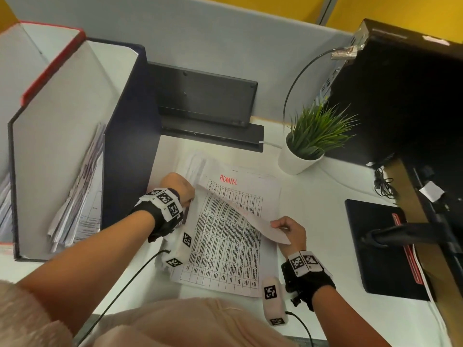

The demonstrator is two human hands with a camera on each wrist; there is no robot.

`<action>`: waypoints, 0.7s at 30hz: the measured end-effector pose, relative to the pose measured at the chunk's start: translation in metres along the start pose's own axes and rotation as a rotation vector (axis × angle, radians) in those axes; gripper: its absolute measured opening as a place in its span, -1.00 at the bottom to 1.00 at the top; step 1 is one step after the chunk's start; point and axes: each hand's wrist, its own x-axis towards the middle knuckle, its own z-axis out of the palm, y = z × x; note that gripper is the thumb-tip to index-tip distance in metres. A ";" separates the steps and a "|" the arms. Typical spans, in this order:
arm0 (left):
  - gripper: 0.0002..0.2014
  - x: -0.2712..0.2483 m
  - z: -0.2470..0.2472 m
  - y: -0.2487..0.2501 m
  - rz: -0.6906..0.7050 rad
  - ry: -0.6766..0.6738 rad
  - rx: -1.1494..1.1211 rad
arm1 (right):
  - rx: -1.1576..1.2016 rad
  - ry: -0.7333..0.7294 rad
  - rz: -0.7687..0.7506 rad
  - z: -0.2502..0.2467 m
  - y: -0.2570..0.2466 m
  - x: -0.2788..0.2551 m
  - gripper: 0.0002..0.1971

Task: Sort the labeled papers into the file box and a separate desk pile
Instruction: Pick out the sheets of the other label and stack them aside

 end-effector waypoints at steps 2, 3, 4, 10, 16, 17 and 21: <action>-0.86 0.001 0.001 -0.003 0.091 -0.002 0.094 | -0.026 0.027 -0.005 0.002 0.001 0.000 -0.60; -0.84 0.001 0.002 -0.005 0.137 -0.001 0.134 | -0.071 0.039 -0.020 0.003 0.002 0.000 -0.60; -0.83 0.000 0.002 -0.006 0.176 0.003 0.167 | -0.119 0.048 -0.037 0.003 0.003 0.000 -0.61; -0.73 -0.014 0.007 -0.016 0.467 0.183 0.127 | -0.202 0.090 -0.014 0.003 0.009 0.007 -0.62; -0.83 -0.025 0.014 -0.024 0.534 0.151 -0.208 | -0.119 0.107 0.053 0.004 0.001 0.004 -0.68; -0.85 -0.025 0.015 -0.024 0.506 0.104 -0.277 | -0.081 0.114 0.051 0.003 -0.002 0.003 -0.63; -0.80 -0.023 0.014 -0.019 0.383 0.008 -0.452 | -0.065 0.102 -0.109 0.002 -0.009 0.006 -0.33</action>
